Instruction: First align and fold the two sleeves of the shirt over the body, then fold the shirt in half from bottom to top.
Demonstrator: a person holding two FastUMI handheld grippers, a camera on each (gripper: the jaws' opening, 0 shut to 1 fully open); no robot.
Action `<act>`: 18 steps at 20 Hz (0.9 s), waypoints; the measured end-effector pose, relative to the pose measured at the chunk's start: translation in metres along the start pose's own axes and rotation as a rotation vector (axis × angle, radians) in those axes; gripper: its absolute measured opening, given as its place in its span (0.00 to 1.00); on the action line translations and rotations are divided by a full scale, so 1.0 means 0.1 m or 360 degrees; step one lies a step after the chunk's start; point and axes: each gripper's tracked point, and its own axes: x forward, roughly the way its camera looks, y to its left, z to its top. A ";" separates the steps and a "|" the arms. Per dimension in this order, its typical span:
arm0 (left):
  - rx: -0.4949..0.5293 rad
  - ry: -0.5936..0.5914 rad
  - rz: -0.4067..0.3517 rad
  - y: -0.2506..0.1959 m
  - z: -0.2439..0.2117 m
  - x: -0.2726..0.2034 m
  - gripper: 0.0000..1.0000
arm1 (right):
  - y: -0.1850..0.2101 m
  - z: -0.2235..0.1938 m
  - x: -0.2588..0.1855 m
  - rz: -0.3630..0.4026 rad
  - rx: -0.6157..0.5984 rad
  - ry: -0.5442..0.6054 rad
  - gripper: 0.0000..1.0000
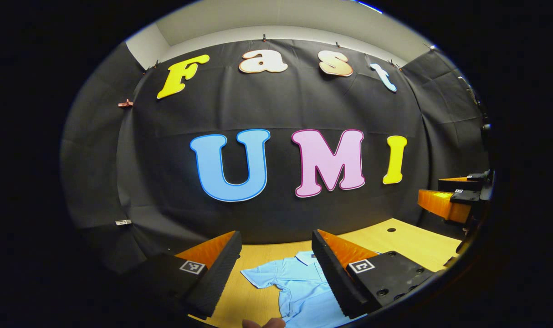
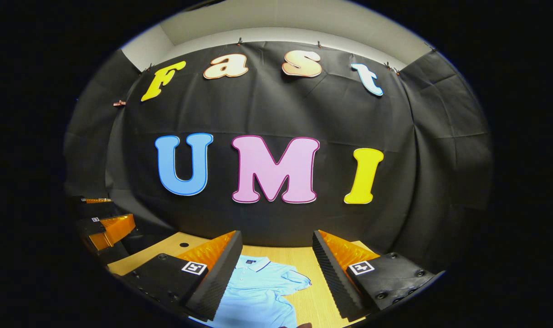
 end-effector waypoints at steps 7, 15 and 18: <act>0.0019 0.0011 0.0016 0.00 -0.04 0.00 0.98 | -0.18 -0.64 0.46 -0.0014 0.0023 0.0316 0.97; 0.0033 0.0085 0.0060 -0.07 -0.18 0.01 0.99 | -0.55 -1.91 1.47 -0.0010 0.0000 0.0742 0.97; 0.0050 0.0128 0.0100 -0.06 -0.26 0.01 0.99 | -0.70 -2.45 1.80 -0.0036 0.0081 0.0946 0.97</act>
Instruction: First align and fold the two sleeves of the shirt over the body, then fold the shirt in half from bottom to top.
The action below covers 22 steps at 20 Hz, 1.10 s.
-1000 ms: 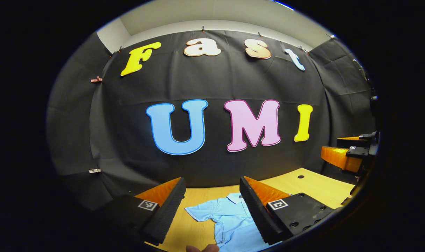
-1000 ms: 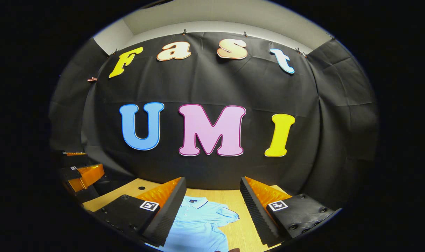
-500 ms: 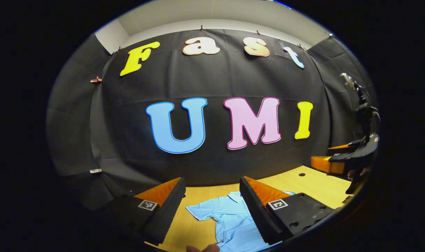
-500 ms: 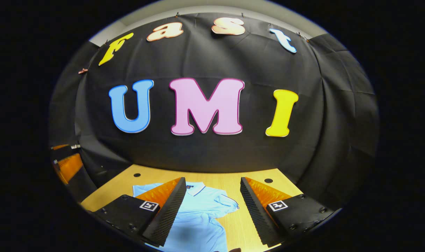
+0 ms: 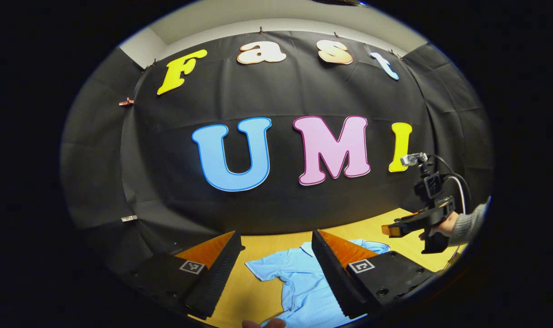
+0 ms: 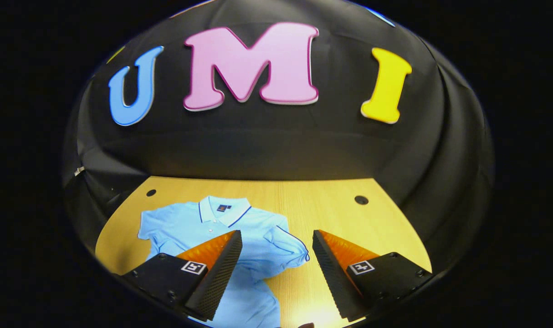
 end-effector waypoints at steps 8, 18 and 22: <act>0.0019 0.0110 0.0143 0.04 -0.17 -0.01 0.99 | -0.36 -0.77 1.09 -0.0057 0.0027 0.0412 0.98; 0.0050 0.0154 0.0201 0.02 -0.25 -0.05 0.98 | -0.36 -1.06 1.42 -0.0053 0.0097 0.0594 0.70; 0.0055 0.0157 0.0202 0.06 -0.26 -0.05 0.99 | -0.41 -1.01 1.43 -0.0111 0.0045 0.0557 0.12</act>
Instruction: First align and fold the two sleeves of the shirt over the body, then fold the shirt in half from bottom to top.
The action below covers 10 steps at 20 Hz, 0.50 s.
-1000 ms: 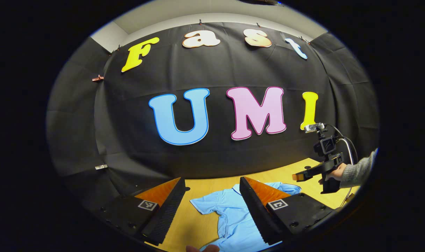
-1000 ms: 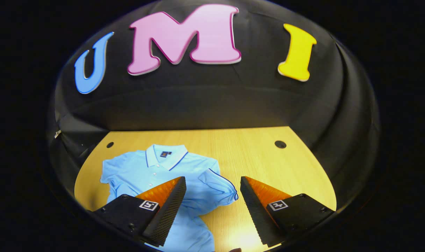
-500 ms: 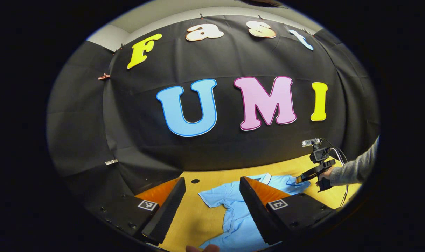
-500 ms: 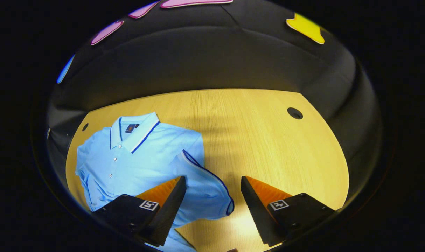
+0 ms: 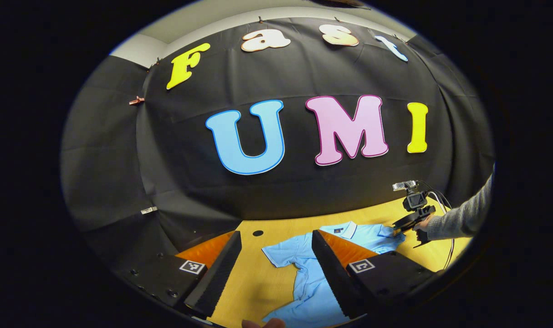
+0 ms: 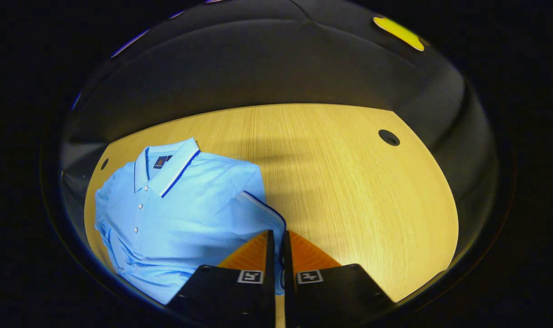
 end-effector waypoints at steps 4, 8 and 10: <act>0.0001 0.0002 -0.0007 0.06 -0.03 -0.01 0.98 | 0.10 0.03 -0.10 0.0036 -0.0004 -0.0015 0.05; -0.0018 0.0002 -0.0025 0.12 -0.05 0.00 0.98 | 0.46 0.27 -0.40 0.0135 -0.0033 -0.0164 0.05; -0.0035 0.0005 -0.0032 0.15 -0.08 0.01 0.99 | 0.72 0.31 -0.54 0.0210 -0.0028 -0.0186 0.05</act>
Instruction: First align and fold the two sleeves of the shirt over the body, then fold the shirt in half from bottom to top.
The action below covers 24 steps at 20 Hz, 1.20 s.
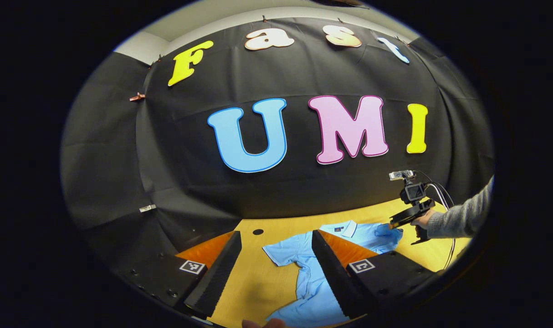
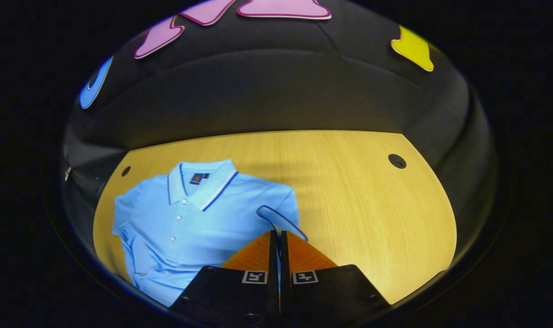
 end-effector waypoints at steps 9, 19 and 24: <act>-0.0029 -0.0006 0.0000 0.19 -0.06 -0.05 0.98 | 0.49 0.08 -0.09 0.0015 -0.0140 -0.0104 0.05; -0.0022 0.0021 0.0014 0.18 -0.13 0.02 0.99 | -0.23 -0.34 0.35 -0.0177 -0.0163 0.0128 0.39; -0.0013 0.0047 0.0027 0.21 -0.19 0.02 0.99 | -0.25 -0.40 0.42 -0.0215 -0.0182 0.0153 0.06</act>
